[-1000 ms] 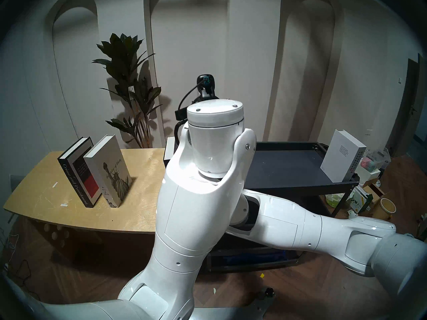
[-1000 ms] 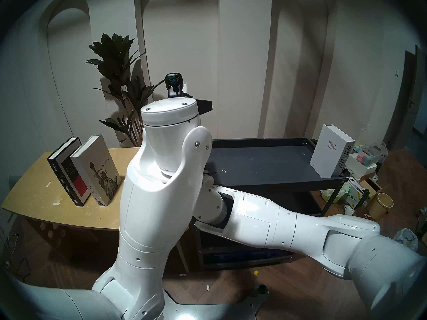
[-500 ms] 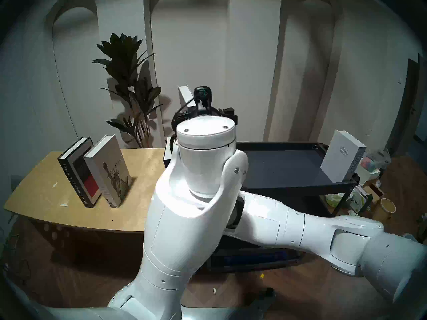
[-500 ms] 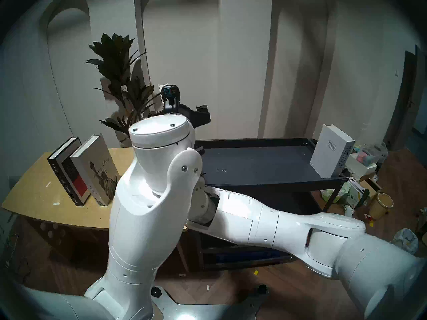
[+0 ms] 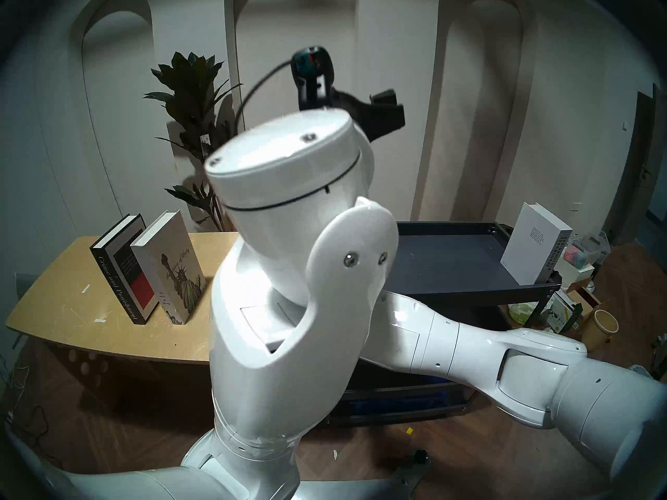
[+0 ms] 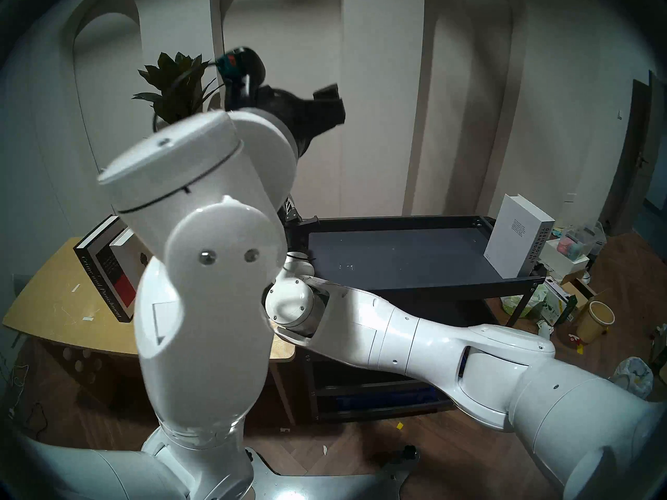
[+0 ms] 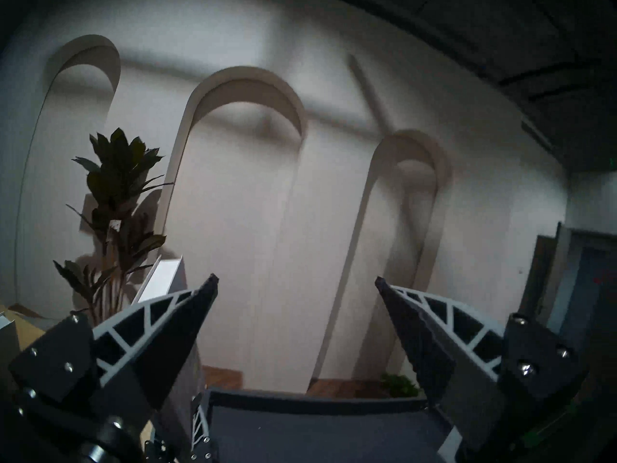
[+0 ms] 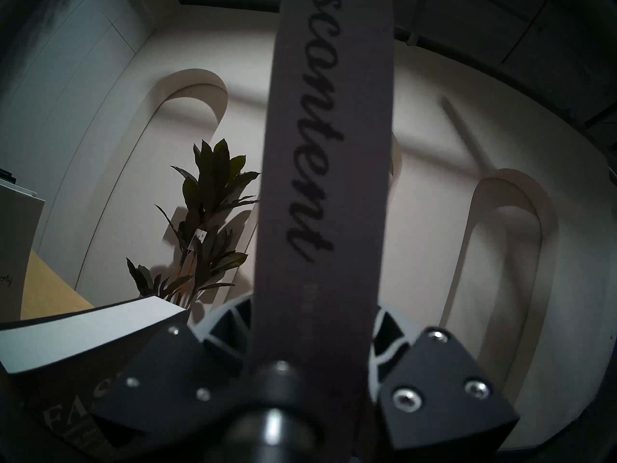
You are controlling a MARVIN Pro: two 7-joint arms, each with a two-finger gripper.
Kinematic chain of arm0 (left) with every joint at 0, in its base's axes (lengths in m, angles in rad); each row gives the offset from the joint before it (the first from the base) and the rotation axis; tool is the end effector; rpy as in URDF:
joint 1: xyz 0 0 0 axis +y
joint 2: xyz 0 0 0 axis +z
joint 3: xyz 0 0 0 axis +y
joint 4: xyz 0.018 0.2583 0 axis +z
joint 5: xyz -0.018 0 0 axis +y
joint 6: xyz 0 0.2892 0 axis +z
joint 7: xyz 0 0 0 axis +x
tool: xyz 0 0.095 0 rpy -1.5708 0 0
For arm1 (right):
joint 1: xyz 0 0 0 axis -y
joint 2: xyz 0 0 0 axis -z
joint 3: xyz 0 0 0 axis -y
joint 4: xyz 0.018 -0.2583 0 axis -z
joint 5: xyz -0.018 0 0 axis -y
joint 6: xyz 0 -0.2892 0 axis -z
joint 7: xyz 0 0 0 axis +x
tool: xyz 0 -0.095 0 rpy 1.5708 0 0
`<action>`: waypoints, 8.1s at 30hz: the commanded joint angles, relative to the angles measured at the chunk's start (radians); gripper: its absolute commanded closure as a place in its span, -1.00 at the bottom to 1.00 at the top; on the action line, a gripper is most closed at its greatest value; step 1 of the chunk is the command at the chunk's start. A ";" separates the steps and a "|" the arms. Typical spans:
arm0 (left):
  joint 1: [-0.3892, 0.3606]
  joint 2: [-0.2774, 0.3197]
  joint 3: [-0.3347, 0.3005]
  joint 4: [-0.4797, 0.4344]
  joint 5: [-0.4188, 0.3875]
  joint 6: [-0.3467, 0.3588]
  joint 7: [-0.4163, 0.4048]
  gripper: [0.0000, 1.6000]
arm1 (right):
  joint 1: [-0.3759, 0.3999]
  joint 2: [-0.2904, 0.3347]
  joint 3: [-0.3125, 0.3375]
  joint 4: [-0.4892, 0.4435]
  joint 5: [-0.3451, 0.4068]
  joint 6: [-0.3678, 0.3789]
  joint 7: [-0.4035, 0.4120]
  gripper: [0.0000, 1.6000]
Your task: Move the books from the display table onto the shelf, standing them upright with spines facing out and tallest at one end
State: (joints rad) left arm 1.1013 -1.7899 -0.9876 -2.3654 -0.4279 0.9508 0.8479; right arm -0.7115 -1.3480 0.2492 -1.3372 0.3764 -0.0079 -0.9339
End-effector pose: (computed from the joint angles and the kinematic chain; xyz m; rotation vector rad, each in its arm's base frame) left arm 0.2818 -0.1529 0.0757 1.8032 0.1217 2.1590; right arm 0.4359 0.2232 -0.1728 1.6549 0.5308 2.4469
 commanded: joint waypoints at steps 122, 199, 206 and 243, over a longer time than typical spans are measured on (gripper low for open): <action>0.679 0.549 -0.651 -0.060 0.341 -0.071 -0.145 -1.00 | -0.330 1.204 0.311 -0.374 0.669 -0.479 0.426 1.00; 0.952 0.806 -0.703 0.178 0.498 -0.722 -0.205 -1.00 | -0.280 0.809 0.297 0.326 0.847 -0.658 1.110 1.00; 0.956 0.807 -0.696 0.185 0.501 -0.729 -0.205 -1.00 | -0.297 0.792 0.295 0.361 0.863 -0.672 1.123 1.00; 0.918 0.844 -0.669 0.122 0.510 -0.691 -0.217 -1.00 | -0.299 0.853 0.298 0.292 0.910 -0.686 1.110 -1.00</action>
State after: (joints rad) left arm 2.0354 -0.9608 -1.6544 -2.2122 0.0782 0.2663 0.6398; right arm -1.0226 -0.5285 0.5345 -0.9909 1.2973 -0.6768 0.1897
